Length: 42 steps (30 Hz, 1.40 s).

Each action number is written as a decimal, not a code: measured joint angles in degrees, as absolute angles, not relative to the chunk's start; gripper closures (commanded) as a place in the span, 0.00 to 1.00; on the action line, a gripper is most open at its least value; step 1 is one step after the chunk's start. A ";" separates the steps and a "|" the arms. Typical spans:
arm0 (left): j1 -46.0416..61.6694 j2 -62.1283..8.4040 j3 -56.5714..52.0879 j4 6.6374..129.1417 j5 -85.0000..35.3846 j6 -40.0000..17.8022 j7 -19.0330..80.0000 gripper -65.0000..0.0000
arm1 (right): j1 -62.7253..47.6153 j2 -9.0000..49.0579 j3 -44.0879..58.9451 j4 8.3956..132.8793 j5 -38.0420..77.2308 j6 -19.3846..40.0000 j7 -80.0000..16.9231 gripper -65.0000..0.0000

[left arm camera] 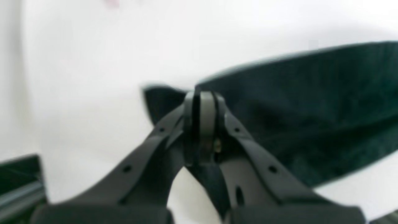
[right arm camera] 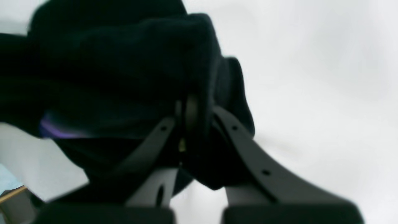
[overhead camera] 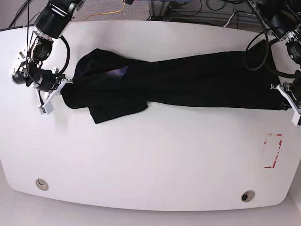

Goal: Layout the t-shirt on the table in an organized manner, then fold the t-shirt properly
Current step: 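Lift the shirt with both grippers and pull it toward the robot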

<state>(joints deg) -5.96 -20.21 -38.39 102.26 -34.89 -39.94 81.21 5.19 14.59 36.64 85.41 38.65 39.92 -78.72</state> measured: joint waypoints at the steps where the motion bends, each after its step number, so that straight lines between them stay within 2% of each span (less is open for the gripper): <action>1: -6.92 -20.23 -37.30 102.24 -34.59 -39.88 81.45 1.00 | 6.00 15.03 36.62 85.43 38.59 39.92 -78.70 1.00; 12: -24.91 -20.18 -27.57 102.35 -29.63 -39.97 81.21 1.00 | 18.59 22.00 36.49 85.41 38.65 39.94 -79.26 1.00; 21: -35.81 -20.38 -23.88 102.43 -28.40 -39.94 81.23 1.00 | 26.74 25.06 35.75 85.38 39.35 39.92 -80.16 1.00; 30: -48.93 -19.33 -20.14 101.84 -28.27 -39.94 81.45 1.00 | 41.91 28.56 27.38 84.23 39.51 40.12 -79.31 1.00; 35: -55.24 -16.49 -19.66 97.76 -28.29 -39.97 81.49 1.00 | 51.96 29.71 23.49 77.93 38.98 40.03 -79.22 1.00; 42: -65.69 -16.84 -19.99 90.15 -26.79 -39.94 81.47 1.00 | 64.66 33.17 14.87 68.31 39.05 40.10 -74.83 1.00</action>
<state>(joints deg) -65.69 -16.84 -19.99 90.15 -26.79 -39.94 81.47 64.66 33.17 14.87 68.31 39.05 40.10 -74.83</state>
